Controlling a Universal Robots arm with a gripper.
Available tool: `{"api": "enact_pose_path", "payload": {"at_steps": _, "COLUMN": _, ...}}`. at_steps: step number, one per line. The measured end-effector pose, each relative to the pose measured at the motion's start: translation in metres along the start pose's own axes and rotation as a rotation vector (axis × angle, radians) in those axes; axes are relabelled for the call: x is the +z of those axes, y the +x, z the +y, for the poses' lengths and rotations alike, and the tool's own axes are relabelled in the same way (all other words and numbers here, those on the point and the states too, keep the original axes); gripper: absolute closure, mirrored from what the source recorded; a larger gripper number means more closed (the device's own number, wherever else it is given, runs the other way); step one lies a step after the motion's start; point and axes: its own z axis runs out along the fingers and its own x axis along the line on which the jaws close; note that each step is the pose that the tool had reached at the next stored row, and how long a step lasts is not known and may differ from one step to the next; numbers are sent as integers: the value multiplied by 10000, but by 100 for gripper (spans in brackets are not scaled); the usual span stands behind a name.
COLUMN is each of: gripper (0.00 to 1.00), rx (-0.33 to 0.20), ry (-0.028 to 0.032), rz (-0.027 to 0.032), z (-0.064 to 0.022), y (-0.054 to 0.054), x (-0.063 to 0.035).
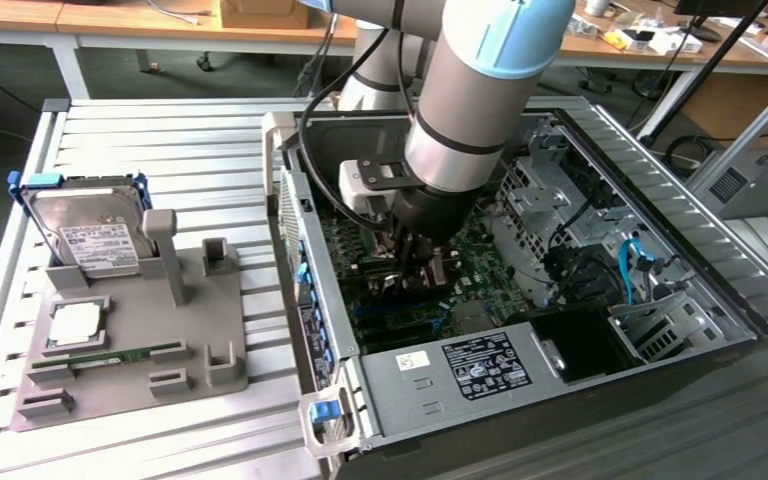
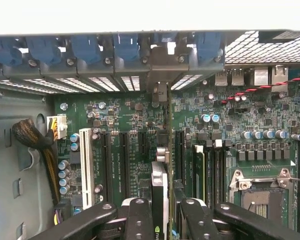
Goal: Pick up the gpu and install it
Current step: 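Insert the gpu into the slot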
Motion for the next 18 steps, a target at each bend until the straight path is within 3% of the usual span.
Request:
{"api": "enact_pose_path", "payload": {"at_steps": 9, "gripper": 73, "rx": -1, "ry": 66, "rz": 9, "z": 13, "y": -1, "x": -37}}
{"api": "enact_pose_path", "payload": {"at_steps": 18, "gripper": 73, "rx": 50, "ry": 69, "rz": 7, "z": 23, "y": -2, "x": 2}}
